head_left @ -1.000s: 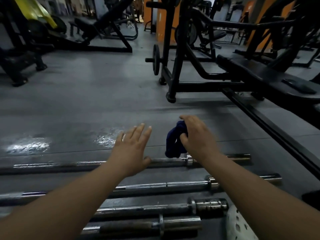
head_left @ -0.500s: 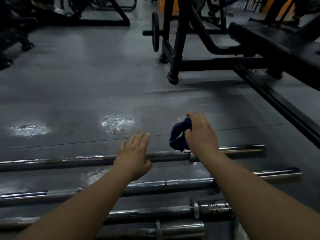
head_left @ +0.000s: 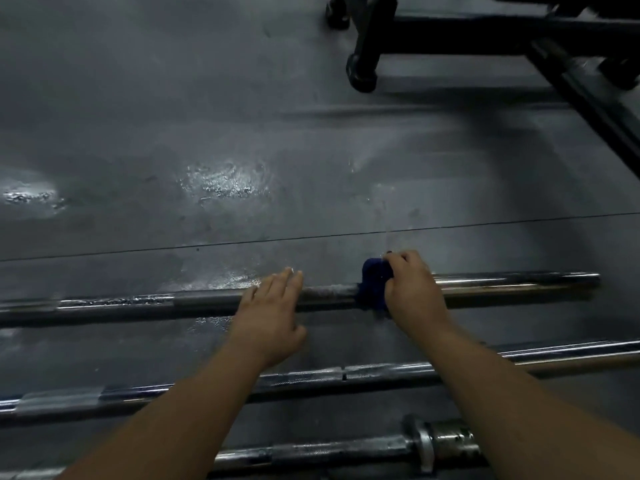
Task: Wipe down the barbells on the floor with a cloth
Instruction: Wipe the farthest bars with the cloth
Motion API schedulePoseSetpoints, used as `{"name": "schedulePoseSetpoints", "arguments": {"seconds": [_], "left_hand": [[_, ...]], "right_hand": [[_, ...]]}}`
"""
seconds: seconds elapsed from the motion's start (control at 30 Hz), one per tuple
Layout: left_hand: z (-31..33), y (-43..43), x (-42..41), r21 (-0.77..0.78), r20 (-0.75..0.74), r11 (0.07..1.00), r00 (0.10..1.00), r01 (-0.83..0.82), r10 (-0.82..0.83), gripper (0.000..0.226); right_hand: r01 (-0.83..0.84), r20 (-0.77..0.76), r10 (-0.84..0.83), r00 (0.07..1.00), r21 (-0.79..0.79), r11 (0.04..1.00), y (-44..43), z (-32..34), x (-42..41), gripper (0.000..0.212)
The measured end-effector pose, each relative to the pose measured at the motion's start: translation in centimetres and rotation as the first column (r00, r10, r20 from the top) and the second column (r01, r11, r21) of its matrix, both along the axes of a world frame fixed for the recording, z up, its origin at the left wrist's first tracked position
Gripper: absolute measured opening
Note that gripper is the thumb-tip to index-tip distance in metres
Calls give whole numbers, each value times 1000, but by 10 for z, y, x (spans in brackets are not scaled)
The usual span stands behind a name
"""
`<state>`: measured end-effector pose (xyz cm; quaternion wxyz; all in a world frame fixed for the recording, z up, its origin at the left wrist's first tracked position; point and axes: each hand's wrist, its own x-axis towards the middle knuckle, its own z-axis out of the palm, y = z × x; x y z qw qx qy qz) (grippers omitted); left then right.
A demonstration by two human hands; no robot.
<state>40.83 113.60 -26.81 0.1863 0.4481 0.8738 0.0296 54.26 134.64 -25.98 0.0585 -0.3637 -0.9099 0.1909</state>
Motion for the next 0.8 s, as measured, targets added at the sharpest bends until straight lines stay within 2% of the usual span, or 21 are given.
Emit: {"name": "schedulePoseSetpoints", "arguments": {"seconds": [0.07, 0.2, 0.27, 0.33, 0.37, 0.4, 0.47, 0.5, 0.6, 0.63, 0.67, 0.73, 0.77, 0.8], "left_hand": [[-14, 4, -6, -3, 7, 1000, 1000, 8, -8, 93], [-36, 3, -14, -26, -34, 999, 998, 43, -44, 94], [-45, -1, -16, -43, -61, 998, 997, 50, -53, 95], [-53, -4, -15, -57, -89, 997, 994, 53, -57, 98], [-58, -4, -13, -49, -96, 998, 994, 46, -50, 99], [-63, -4, -11, -33, -100, 999, 994, 37, -40, 101], [-69, -6, -11, -13, -105, 999, 994, 41, -42, 105], [-70, -7, -11, -8, -112, 999, 992, 51, -52, 106], [-71, -8, -10, 1, -118, 999, 992, 52, -52, 104], [-70, -8, -9, -1, -113, 999, 993, 42, -42, 104], [-71, -7, -8, 0, -110, 999, 993, 37, -36, 104], [-72, -8, -10, 6, -106, 999, 993, 44, -43, 103], [-73, -9, -11, 3, -106, 999, 993, 53, -52, 103], [-74, -10, -13, 0, -106, 998, 992, 63, -62, 103]], "right_hand": [[33, 96, -34, 995, 5, 999, 6, -17, 2, 38], [11, 160, -38, 986, 167, 986, 1, -46, 6, 39], [78, 123, -101, 987, 177, 981, -13, -56, -3, 29], [165, -20, -164, 986, 56, 985, -34, -59, -24, 26], [141, -70, -141, 988, -3, 990, -41, -60, -33, 25], [48, -75, -49, 996, -19, 999, -45, -59, -35, 24], [-183, -5, 183, 983, 14, 983, -32, -58, -27, 28], [-206, 21, 205, 979, 24, 978, -20, -60, -20, 32], [186, -64, -186, 980, -3, 983, -22, -66, -12, 33], [212, -86, -213, 973, -23, 977, -37, -68, -20, 33], [152, -89, -153, 984, -15, 988, -52, -70, -28, 36], [-70, -42, 73, 996, 51, 996, -60, -73, -27, 43], [-125, 7, 125, 992, 93, 988, -48, -71, -21, 41], [-89, 57, 82, 995, 138, 987, -32, -68, -14, 36]]}}
